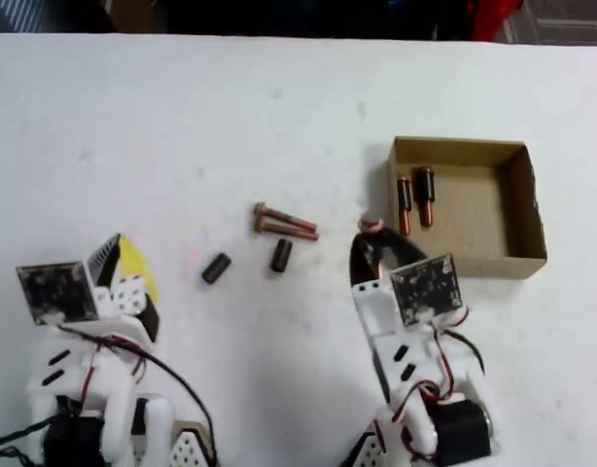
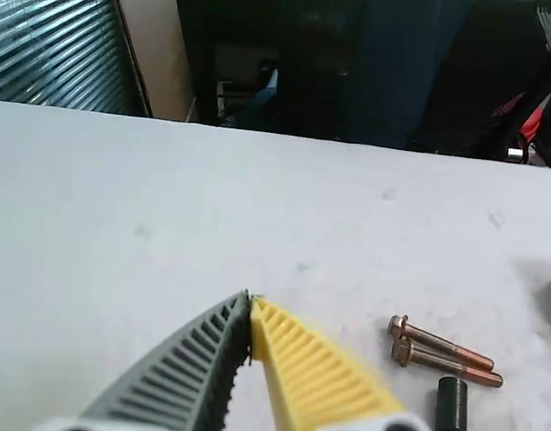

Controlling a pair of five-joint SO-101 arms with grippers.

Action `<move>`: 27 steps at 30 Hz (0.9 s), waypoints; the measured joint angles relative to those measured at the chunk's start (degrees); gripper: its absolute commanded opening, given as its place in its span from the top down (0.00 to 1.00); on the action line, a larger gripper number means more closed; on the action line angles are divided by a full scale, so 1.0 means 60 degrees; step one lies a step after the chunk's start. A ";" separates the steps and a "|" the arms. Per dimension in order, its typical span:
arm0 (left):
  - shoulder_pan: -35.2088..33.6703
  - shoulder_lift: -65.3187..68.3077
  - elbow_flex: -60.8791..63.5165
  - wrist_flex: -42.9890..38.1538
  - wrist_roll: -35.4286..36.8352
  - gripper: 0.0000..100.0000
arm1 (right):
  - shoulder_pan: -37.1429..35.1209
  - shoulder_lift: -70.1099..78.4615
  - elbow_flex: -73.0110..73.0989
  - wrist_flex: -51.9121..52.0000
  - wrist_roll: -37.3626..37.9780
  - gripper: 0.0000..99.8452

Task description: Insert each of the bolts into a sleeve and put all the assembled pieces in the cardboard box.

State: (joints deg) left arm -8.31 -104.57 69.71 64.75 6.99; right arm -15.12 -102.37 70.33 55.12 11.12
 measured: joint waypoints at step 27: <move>0.0000 0.0176 0.4440 -0.2916 0.0000 0.98 | 0.4103 1.4198 -0.7062 -0.1685 0.0791 0.98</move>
State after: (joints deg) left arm -8.31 -103.52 96.35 47.25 6.99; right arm 9.49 -17.19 27.96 45.01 15.87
